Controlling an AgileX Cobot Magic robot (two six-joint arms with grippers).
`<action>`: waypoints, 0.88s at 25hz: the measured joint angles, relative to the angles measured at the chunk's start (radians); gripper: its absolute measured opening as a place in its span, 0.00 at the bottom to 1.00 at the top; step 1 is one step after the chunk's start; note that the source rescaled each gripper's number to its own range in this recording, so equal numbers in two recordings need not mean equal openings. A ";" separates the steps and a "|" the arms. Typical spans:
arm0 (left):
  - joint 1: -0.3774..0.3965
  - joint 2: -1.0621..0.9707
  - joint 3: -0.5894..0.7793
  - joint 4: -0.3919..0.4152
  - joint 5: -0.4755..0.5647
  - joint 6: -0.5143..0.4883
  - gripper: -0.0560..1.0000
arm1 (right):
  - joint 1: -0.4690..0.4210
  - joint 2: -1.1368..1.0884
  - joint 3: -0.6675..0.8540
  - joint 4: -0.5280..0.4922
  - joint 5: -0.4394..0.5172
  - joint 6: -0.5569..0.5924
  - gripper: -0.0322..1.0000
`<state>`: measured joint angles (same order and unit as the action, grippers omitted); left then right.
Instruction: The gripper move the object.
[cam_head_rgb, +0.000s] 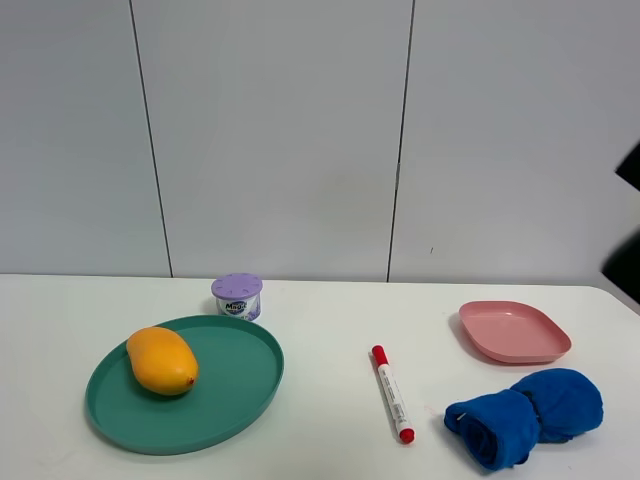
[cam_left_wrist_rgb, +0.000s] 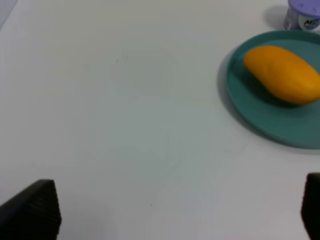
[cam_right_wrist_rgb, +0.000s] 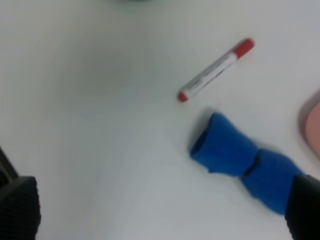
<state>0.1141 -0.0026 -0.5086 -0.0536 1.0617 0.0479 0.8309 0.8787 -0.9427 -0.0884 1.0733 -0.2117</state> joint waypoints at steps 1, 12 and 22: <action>0.000 0.000 0.000 0.000 0.000 0.000 1.00 | 0.000 -0.034 0.037 0.010 -0.004 0.010 1.00; 0.000 0.000 0.000 0.000 0.000 0.000 1.00 | 0.000 -0.263 0.231 0.098 -0.013 0.070 1.00; 0.000 0.000 0.000 0.000 0.000 0.000 1.00 | -0.274 -0.343 0.233 0.105 -0.013 0.070 1.00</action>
<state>0.1141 -0.0026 -0.5086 -0.0536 1.0617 0.0479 0.5566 0.5352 -0.7095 0.0166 1.0599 -0.1415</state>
